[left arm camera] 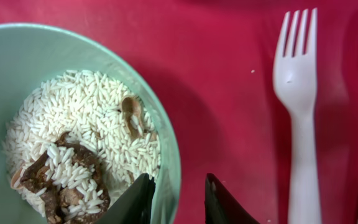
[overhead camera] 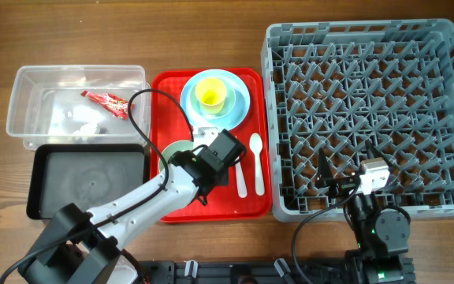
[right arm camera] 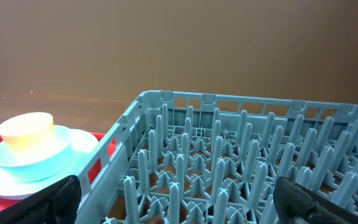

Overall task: Sort waste into correct bins and load items into the dishwasher rack
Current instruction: 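Grasp the rim of the green rice bowl with the left gripper, then carry the bowl over the black tray and tip out the rice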

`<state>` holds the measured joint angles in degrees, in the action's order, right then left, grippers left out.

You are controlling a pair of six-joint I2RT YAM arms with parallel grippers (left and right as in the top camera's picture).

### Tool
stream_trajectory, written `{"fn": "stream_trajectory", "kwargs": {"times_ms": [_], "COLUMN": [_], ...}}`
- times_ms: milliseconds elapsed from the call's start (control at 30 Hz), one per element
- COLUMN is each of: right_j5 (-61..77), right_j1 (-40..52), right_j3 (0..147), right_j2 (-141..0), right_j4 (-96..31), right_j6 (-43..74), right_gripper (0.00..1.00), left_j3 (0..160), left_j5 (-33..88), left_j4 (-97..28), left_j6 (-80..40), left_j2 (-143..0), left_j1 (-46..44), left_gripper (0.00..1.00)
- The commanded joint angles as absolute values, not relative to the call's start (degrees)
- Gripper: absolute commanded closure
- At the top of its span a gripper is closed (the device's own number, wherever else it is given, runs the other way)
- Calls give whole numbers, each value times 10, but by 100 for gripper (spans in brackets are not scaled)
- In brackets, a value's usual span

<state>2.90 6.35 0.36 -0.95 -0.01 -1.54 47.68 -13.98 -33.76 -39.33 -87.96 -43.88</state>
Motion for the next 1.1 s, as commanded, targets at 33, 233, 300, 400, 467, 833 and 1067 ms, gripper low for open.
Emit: {"fn": "stream_trajectory", "kwargs": {"times_ms": [33, 233, 300, 400, 467, 833, 1067], "right_j5": [26, 25, 26, 25, 26, 26, 26], "right_j1": [65, 65, 65, 65, 65, 65, 65], "right_j3": [3, 3, 3, 3, 3, 3, 3], "right_j2": [-6, -6, -6, -6, -6, -6, -6], "right_j4": [1, 1, 1, 1, 1, 1, 1], "right_j6": [-11, -11, -11, -11, -12, -11, -11], "right_gripper": [0, 0, 0, 0, 0, 0, 0], "left_j3": [468, 468, 468, 468, 468, 469, 472], "left_j5": [-164, -176, -177, -177, -177, -177, -127], "left_j4": [-328, -310, -306, -300, -296, -296, -336], "left_j6": [-393, -393, -393, -393, -393, -393, -393], "left_j2": [-882, -882, -883, -891, -899, -897, -806], "left_j1": [-440, -440, -440, -440, -440, -440, -430], "left_gripper": [73, 77, 78, 79, 80, 96, 96]}}
